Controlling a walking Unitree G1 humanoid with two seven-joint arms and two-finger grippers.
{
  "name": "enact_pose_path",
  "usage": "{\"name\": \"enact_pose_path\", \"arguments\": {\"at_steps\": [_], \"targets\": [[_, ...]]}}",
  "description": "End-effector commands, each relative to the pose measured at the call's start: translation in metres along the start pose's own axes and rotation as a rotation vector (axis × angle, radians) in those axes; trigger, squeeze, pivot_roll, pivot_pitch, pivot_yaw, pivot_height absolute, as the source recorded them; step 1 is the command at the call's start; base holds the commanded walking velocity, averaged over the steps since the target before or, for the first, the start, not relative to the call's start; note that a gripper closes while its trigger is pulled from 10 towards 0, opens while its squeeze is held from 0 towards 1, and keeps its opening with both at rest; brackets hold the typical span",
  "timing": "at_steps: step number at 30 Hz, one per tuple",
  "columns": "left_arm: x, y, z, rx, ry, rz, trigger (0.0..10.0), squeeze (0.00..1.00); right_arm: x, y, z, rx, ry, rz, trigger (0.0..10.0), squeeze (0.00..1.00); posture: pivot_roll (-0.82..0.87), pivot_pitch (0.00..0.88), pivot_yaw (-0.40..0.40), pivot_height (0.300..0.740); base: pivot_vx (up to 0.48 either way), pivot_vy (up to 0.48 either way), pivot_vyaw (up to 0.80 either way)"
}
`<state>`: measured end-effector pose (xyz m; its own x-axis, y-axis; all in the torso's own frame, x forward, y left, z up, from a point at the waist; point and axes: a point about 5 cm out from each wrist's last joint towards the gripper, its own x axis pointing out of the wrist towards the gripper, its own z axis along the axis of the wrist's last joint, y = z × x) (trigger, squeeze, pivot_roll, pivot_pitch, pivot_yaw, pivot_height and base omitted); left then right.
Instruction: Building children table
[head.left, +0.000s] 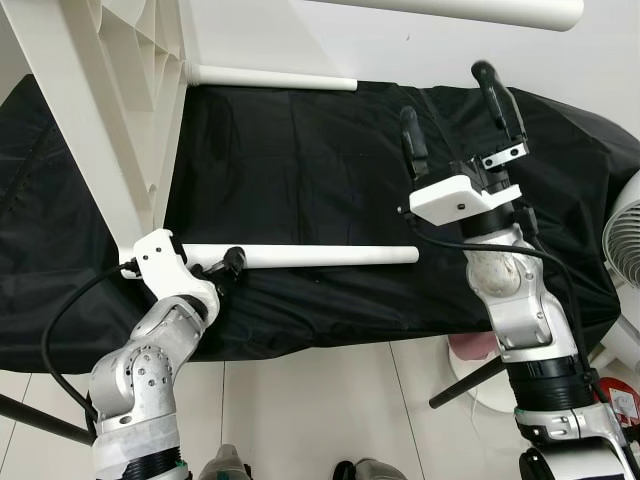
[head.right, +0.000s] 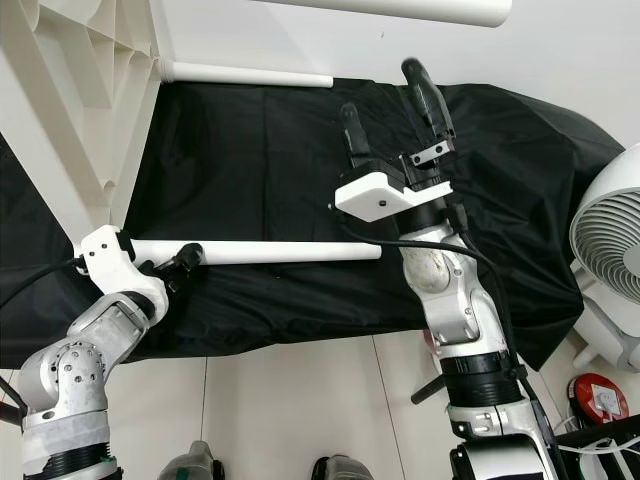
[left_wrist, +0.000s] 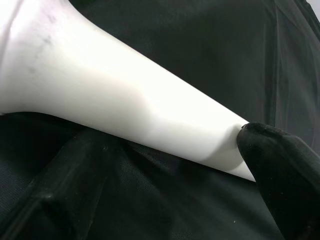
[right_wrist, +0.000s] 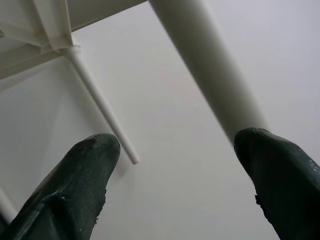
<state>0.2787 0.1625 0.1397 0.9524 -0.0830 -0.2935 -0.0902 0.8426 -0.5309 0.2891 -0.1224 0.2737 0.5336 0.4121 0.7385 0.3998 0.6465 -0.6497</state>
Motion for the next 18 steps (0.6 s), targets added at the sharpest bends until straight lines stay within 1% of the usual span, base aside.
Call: {"name": "enact_pose_path", "arguments": {"at_steps": [1, 3, 4, 6, 7, 8, 10, 11, 12, 13, 15, 18], "targets": [[0.002, -0.004, -0.004, -0.004, 0.019, -0.012, 10.0, 0.0, 0.006, -0.001, 0.004, -0.027, -0.045, -0.01, 10.0, 0.0, 0.12, 0.051, -0.03, 0.74, 0.0, 0.0, 0.0], [0.003, -0.006, -0.004, -0.003, 0.021, -0.017, 10.0, 0.0, 0.015, 0.002, 0.01, -0.044, -0.097, -0.017, 10.0, 0.0, 0.12, 0.049, -0.028, 0.74, 0.0, 0.0, 0.0], [0.003, -0.006, -0.004, -0.003, 0.021, -0.017, 10.0, 0.0, 0.015, 0.002, 0.01, -0.044, -0.097, -0.017, 10.0, 0.0, 0.12, 0.049, -0.028, 0.74, 0.0, 0.0, 0.0], [0.005, -0.007, -0.004, -0.003, 0.022, -0.022, 10.0, 0.0, 0.027, 0.004, 0.016, -0.052, -0.158, -0.015, 10.0, 0.0, 0.12, 0.049, -0.028, 0.74, 0.0, 0.0, 0.0], [0.005, -0.007, -0.004, -0.003, 0.022, -0.023, 10.0, 0.0, 0.028, 0.004, 0.017, -0.051, -0.163, -0.015, 10.0, 0.0, 0.12, 0.049, -0.028, 0.74, 0.0, 0.0, 0.0], [0.005, -0.007, -0.004, -0.003, 0.022, -0.023, 10.0, 0.0, 0.028, 0.004, 0.017, -0.051, -0.163, -0.015, 10.0, 0.0, 0.12, 0.049, -0.028, 0.74, 0.0, 0.0, 0.0], [0.005, -0.008, -0.004, -0.002, 0.023, -0.025, 10.0, 0.0, 0.039, 0.0, 0.023, -0.048, -0.2, -0.023, 10.0, 0.0, 0.11, 0.049, -0.022, 0.74, 0.0, 0.0, 0.0], [0.006, -0.008, -0.004, 0.0, 0.025, -0.026, 10.0, 0.0, 0.045, 0.0, 0.026, -0.036, -0.215, -0.007, 10.0, 0.0, 0.1, 0.047, -0.021, 0.74, 0.0, 0.0, 0.0], [0.006, -0.008, -0.004, 0.0, 0.025, -0.026, 10.0, 0.0, 0.045, 0.0, 0.026, -0.036, -0.215, -0.007, 10.0, 0.0, 0.1, 0.047, -0.021, 0.74, 0.0, 0.0, 0.0], [0.006, -0.008, -0.005, 0.002, 0.026, -0.027, 10.0, 0.0, 0.049, 0.001, 0.028, -0.023, -0.218, 0.028, 10.0, 0.0, 0.1, 0.047, -0.021, 0.74, 0.0, 0.0, 0.0], [0.007, -0.008, -0.005, 0.002, 0.026, -0.028, 10.0, 0.0, 0.052, 0.001, 0.029, -0.025, -0.227, 0.039, 10.0, 0.0, 0.1, 0.047, -0.021, 0.74, 0.0, 0.0, 0.0], [0.008, -0.01, -0.005, 0.003, 0.027, -0.034, 10.0, 0.0, 0.066, -0.005, 0.034, -0.02, -0.243, 0.096, 10.0, 0.0, 0.08, 0.047, -0.016, 0.74, 0.0, 0.0, 0.0]]}}
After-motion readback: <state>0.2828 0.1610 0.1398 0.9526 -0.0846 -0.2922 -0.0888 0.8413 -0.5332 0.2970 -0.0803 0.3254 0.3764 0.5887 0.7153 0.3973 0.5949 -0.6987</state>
